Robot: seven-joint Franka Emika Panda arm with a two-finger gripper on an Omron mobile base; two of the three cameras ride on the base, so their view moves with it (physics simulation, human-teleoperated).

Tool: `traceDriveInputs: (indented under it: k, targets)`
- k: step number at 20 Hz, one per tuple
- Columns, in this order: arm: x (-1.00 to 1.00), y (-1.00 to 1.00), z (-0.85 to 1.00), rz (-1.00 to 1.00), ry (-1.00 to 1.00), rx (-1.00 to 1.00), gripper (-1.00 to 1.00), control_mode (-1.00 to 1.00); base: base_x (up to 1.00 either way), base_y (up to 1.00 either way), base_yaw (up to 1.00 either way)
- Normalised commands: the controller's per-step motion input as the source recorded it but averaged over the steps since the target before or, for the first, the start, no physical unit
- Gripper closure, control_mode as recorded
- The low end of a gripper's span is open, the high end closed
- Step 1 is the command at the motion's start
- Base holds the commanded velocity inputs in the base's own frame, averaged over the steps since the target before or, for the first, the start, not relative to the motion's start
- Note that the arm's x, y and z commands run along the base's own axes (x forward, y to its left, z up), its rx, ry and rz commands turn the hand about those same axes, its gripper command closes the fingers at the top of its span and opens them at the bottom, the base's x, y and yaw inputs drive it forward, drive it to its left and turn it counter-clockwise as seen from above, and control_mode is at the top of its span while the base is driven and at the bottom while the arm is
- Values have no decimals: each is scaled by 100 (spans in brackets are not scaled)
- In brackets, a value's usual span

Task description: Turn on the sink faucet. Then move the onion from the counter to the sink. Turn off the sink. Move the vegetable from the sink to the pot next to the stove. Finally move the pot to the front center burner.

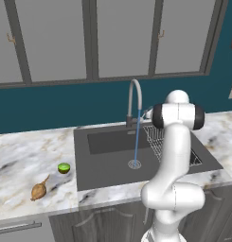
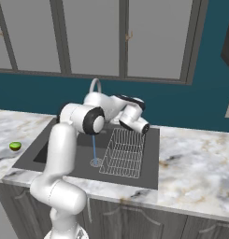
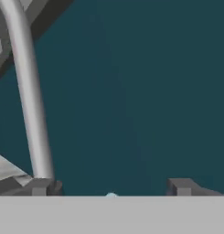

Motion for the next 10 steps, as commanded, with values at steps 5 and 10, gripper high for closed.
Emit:
traceDriveInputs:
  k: [5,10]
  targets:
    - [-71,-6,40,0,-11,0,-100,-100,0,0,0]
    - [-94,0,34,2,-11,0,-100,-100,0,0,0]
